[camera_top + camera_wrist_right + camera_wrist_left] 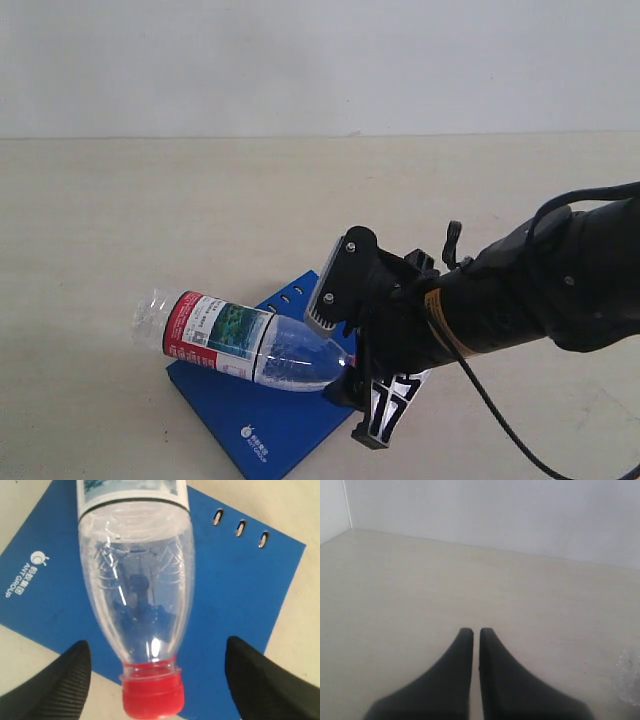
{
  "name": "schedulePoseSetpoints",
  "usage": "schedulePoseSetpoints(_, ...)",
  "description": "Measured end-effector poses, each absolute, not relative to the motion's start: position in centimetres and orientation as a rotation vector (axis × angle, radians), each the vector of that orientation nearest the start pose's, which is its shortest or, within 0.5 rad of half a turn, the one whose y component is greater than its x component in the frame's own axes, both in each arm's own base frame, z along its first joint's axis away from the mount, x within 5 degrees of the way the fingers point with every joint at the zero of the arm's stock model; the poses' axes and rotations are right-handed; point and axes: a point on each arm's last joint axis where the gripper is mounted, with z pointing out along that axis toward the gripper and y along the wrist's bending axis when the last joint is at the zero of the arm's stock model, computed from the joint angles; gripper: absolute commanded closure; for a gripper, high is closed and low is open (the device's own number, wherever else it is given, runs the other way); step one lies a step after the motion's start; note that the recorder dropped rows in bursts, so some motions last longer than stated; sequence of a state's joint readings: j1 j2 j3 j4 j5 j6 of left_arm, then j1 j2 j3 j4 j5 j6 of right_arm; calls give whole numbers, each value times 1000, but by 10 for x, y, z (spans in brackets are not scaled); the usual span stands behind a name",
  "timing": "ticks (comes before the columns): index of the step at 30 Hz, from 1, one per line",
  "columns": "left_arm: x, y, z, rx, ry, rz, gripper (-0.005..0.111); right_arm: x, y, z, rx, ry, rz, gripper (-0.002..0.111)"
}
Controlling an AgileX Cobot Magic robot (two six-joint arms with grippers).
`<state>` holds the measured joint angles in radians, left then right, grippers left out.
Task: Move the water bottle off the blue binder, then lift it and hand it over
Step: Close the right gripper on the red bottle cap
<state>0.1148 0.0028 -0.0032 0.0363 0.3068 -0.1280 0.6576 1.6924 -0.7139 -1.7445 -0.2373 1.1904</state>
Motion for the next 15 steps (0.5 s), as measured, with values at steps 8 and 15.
schedulePoseSetpoints(8,54,7,186,-194,1779,25,102,225,201,123,-1536,2070,354,41)
schedulePoseSetpoints(15,54,7,186,-194,1779,25,102,225,202,123,-1524,2080,364,95)
